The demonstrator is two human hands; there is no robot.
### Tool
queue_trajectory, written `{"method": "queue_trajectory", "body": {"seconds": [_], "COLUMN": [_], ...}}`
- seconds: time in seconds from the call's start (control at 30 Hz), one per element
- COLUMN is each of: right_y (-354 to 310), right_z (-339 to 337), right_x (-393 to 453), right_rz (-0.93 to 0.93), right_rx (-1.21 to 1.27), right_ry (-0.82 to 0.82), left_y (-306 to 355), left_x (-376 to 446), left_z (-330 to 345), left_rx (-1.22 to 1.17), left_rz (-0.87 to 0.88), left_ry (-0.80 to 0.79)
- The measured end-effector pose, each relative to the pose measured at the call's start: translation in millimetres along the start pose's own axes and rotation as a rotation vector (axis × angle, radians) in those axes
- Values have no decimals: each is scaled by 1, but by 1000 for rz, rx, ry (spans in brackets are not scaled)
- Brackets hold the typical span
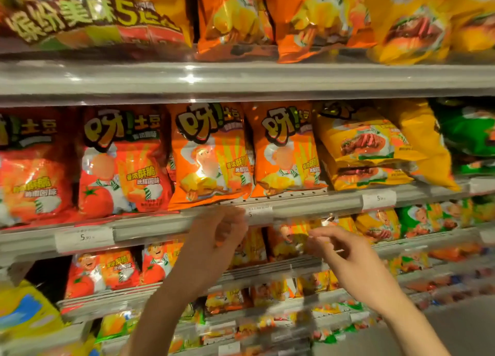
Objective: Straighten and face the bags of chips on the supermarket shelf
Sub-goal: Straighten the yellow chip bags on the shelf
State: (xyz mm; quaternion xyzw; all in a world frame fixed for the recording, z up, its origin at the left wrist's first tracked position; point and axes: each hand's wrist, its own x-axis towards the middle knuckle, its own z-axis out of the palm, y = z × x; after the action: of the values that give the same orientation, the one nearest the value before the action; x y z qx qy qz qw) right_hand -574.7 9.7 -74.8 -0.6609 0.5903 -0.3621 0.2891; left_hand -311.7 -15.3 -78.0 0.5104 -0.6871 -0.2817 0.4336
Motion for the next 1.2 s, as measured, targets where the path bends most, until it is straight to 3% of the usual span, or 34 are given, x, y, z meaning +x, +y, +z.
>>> {"method": "queue_trajectory", "body": {"seconds": [0.23,0.47,0.57,0.77,0.97,1.2], "right_y": [73,127,137,121,87,65], "right_z": [-59,-139,-166,-198,-207,-222], "right_x": [-4,10,13,24,38,69], "right_rz": [60,9,-4,-59,-338,-448], "right_rx": [33,34,21,25,-260,-466], "right_ry": [-35,-32,-22,64,360,369], "left_y": [35,90,108,125,130,143], "left_x": [-19,-8,-8,4,39,82], "left_z": [86,168,185,180,161,156], "left_rx": [-126,-244,-176,-133,-88,-67], "left_rz": [-170,-189,-195,-168,-100,-84], "left_ry": [63,187,199,264,354,298]}}
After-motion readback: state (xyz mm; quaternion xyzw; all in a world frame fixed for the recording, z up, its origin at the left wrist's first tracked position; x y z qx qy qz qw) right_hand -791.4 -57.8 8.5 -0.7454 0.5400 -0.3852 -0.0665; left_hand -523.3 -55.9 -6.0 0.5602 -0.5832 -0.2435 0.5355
